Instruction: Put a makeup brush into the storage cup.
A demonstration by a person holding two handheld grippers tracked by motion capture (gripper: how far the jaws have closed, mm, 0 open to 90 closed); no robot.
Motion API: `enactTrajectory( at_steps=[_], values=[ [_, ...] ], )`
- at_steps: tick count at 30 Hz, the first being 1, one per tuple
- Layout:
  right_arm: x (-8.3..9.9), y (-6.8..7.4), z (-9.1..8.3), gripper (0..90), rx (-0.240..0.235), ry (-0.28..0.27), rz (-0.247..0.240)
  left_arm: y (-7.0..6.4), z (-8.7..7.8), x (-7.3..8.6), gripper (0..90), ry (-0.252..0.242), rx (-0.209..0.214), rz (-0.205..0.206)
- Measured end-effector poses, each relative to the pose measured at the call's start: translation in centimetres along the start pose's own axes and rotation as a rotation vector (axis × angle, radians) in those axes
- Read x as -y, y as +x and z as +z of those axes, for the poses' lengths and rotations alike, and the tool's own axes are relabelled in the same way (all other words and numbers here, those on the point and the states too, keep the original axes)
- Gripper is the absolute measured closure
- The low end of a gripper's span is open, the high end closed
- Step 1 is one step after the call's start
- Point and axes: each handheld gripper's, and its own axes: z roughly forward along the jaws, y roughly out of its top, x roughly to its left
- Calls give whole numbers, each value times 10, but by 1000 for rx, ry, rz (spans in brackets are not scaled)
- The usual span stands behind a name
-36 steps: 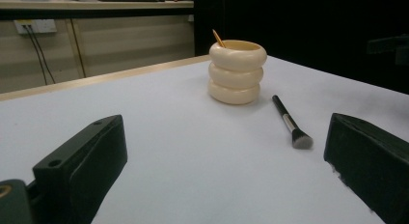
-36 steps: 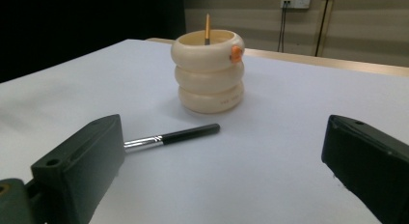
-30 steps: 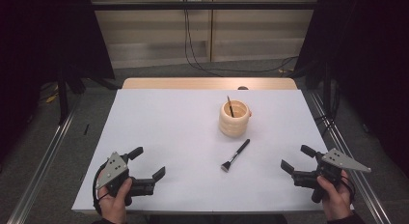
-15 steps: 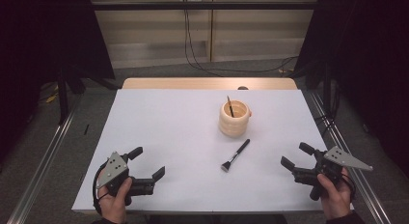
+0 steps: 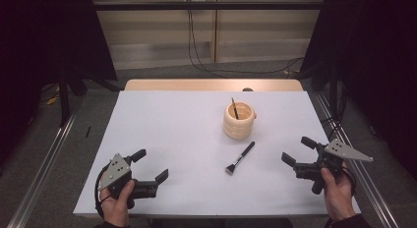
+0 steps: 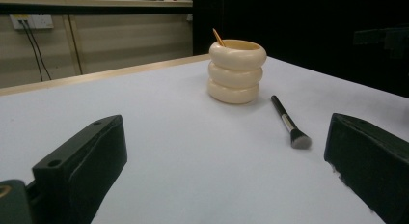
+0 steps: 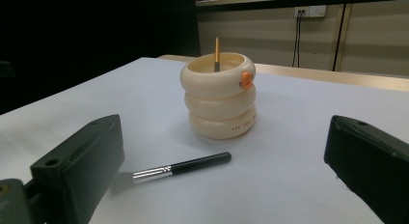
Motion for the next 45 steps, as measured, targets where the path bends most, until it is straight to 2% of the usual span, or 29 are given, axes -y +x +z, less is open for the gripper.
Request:
enactTrajectory(
  at_steps=[3,5,8,12,15,16,17,19,23,24,27,31,36,41,43,45],
  values=[
    [-4,0,3,0,-13,-8,-12,-1,0,0,12,-1,-6,3],
    [-7,0,7,0,-32,9,-16,-1,0,0,13,3,-7,1],
    [-13,1,15,0,-52,28,-62,-2,0,-1,12,3,-3,8],
    [-20,4,27,0,-54,26,-89,-1,-1,0,12,8,-10,8],
    [-24,5,36,0,-78,40,-55,-1,-1,0,12,3,-6,5],
    [-25,4,38,0,-90,47,-63,-2,-1,0,12,3,-12,6],
    [-27,6,42,0,-77,45,-76,-2,-1,0,12,6,-10,9],
    [-31,7,45,0,-83,54,-77,-1,0,0,12,6,-8,9],
    [-37,6,51,0,-133,48,-85,0,-1,0,12,8,-13,6],
    [-39,7,52,0,-121,52,-89,0,-1,0,12,8,-13,7],
    [-43,7,58,0,-134,62,-97,0,0,0,12,9,-14,7],
    [-51,7,67,0,-123,84,-117,-1,0,0,12,9,-9,5],
    [-60,3,76,2,-122,68,-102,0,-1,-1,12,9,-5,7],
    [-64,2,88,9,-112,48,-135,0,0,0,12,7,-4,6],
    [-65,1,93,18,-121,53,-132,1,-1,0,12,12,-15,11],
    [-64,2,98,13,-106,42,-147,1,-1,0,12,9,-11,8]
  ],
)
